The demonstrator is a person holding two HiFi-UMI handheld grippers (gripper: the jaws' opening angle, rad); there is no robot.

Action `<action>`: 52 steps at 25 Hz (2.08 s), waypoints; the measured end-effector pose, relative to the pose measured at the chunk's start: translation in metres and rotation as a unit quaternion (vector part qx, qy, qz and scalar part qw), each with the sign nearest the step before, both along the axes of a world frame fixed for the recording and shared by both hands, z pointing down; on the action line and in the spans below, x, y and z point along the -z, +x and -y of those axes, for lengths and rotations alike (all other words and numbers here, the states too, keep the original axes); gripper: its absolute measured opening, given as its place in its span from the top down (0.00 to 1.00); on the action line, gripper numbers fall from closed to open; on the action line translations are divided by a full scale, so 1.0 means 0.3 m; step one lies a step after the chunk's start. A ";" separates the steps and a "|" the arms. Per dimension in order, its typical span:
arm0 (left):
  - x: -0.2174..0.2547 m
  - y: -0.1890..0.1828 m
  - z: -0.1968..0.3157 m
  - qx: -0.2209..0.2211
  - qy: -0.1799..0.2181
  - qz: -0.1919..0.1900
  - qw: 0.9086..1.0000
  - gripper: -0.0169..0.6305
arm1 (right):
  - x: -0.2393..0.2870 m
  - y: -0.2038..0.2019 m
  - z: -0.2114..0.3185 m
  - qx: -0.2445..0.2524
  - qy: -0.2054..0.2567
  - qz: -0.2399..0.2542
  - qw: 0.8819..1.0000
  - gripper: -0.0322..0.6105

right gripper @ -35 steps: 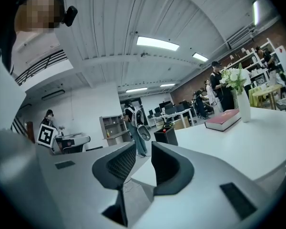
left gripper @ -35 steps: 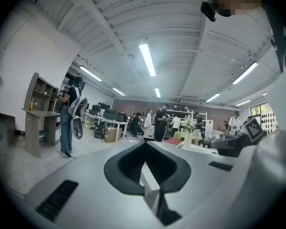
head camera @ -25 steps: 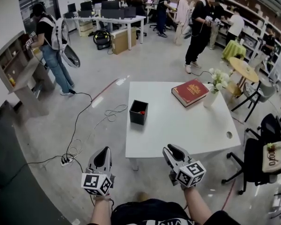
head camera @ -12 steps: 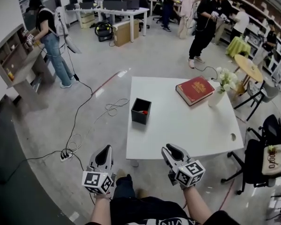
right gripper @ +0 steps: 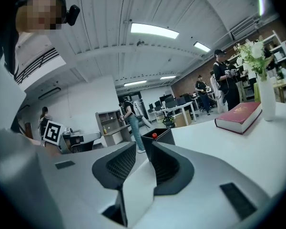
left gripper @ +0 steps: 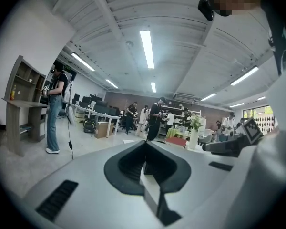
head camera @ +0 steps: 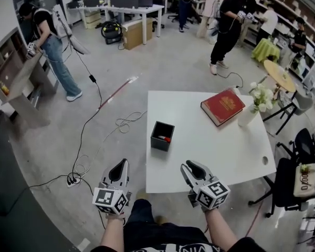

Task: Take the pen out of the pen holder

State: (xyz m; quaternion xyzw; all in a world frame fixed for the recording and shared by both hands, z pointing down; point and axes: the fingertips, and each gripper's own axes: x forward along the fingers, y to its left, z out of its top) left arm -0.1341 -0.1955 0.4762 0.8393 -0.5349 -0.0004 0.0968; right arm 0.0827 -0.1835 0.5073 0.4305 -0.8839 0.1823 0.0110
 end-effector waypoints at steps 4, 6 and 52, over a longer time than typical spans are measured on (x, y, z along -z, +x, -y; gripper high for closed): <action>-0.015 -0.002 0.086 -0.015 -0.007 0.002 1.000 0.97 | -0.017 -0.032 0.069 -0.001 -0.005 -0.001 1.000 0.78; -0.026 -0.002 0.125 -0.023 -0.012 0.003 1.000 0.97 | -0.027 -0.042 0.102 -0.005 -0.009 -0.001 1.000 0.78; -0.147 -0.042 0.526 -0.094 -0.066 -0.003 0.993 0.97 | -0.020 -0.209 0.517 -0.020 0.016 -0.104 0.994 0.84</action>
